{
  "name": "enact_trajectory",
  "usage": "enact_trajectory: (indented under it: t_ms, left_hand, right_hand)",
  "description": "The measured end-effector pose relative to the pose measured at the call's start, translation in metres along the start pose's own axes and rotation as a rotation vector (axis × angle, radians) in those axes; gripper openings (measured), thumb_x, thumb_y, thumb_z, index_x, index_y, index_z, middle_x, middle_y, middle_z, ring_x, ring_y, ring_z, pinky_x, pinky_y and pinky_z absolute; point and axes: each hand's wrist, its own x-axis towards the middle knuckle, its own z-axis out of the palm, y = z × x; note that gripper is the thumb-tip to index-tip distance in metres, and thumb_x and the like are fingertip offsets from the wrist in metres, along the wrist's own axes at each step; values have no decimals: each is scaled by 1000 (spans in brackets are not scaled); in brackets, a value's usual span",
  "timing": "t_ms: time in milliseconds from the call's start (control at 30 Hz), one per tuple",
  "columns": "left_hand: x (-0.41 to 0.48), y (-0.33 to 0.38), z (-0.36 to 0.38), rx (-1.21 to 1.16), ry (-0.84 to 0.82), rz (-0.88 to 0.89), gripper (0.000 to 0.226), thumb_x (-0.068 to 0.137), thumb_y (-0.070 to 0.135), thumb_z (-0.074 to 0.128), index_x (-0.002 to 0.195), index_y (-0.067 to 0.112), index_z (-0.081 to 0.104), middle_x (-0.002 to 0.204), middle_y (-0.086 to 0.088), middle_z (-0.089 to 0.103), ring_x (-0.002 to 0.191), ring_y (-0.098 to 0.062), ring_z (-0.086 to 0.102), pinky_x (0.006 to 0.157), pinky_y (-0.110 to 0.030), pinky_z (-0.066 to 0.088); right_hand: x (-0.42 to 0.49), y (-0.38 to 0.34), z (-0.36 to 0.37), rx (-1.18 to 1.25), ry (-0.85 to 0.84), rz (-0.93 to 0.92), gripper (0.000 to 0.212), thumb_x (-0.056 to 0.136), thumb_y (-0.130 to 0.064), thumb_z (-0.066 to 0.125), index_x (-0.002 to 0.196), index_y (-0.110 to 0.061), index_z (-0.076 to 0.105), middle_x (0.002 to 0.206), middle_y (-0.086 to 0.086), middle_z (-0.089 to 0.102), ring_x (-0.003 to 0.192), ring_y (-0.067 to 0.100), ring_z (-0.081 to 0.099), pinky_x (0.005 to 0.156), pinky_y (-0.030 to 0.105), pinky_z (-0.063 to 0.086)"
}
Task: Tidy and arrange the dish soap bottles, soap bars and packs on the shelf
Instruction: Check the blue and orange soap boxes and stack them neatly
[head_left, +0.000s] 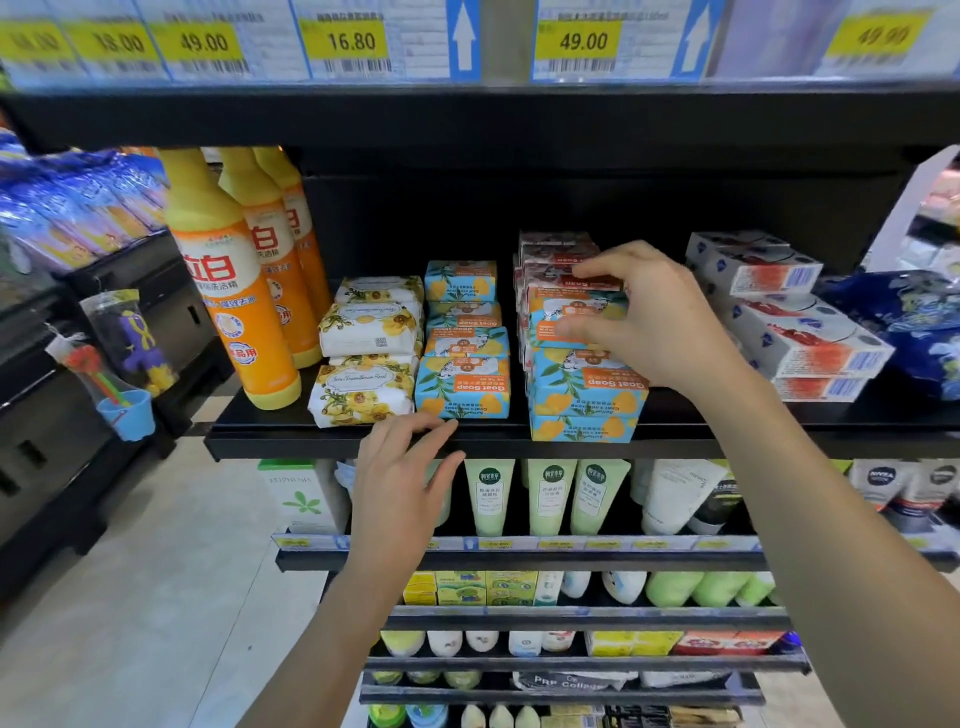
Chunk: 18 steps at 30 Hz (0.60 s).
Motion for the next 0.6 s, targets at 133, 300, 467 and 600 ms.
enact_trajectory:
  t_ms: [133, 300, 467, 600]
  left_hand:
    - [0, -1, 2, 0, 15, 3, 35, 83, 16, 83, 117, 9, 76, 113, -5, 69, 110, -19, 53, 97, -31, 42]
    - [-1, -2, 4, 19, 23, 4, 32, 87, 21, 79, 116, 10, 77, 113, -4, 70, 111, -19, 55, 100, -29, 40]
    - [-3, -1, 7, 32, 56, 26, 34, 95, 32, 60, 115, 11, 77, 114, -3, 69, 112, -20, 56, 105, -29, 40]
    - [-4, 0, 7, 43, 56, 23, 33, 95, 33, 60, 116, 13, 77, 114, -1, 70, 114, -18, 55, 103, -31, 44]
  right_hand:
    - [39, -28, 4, -81, -118, -165, 63, 81, -44, 83, 136, -20, 63, 132, -2, 59, 120, 17, 56, 93, 21, 40]
    - [124, -42, 34, -246, -427, -137, 77, 83, -41, 83, 148, -21, 49, 147, 0, 49, 129, 23, 52, 93, 29, 43]
    - [185, -36, 70, -446, -580, -125, 95, 69, -44, 92, 147, -12, 48, 142, 8, 58, 123, 29, 58, 103, 45, 50]
    - [210, -33, 89, -530, -632, -146, 93, 60, -48, 95, 138, -11, 57, 128, 7, 66, 109, 30, 64, 96, 45, 54]
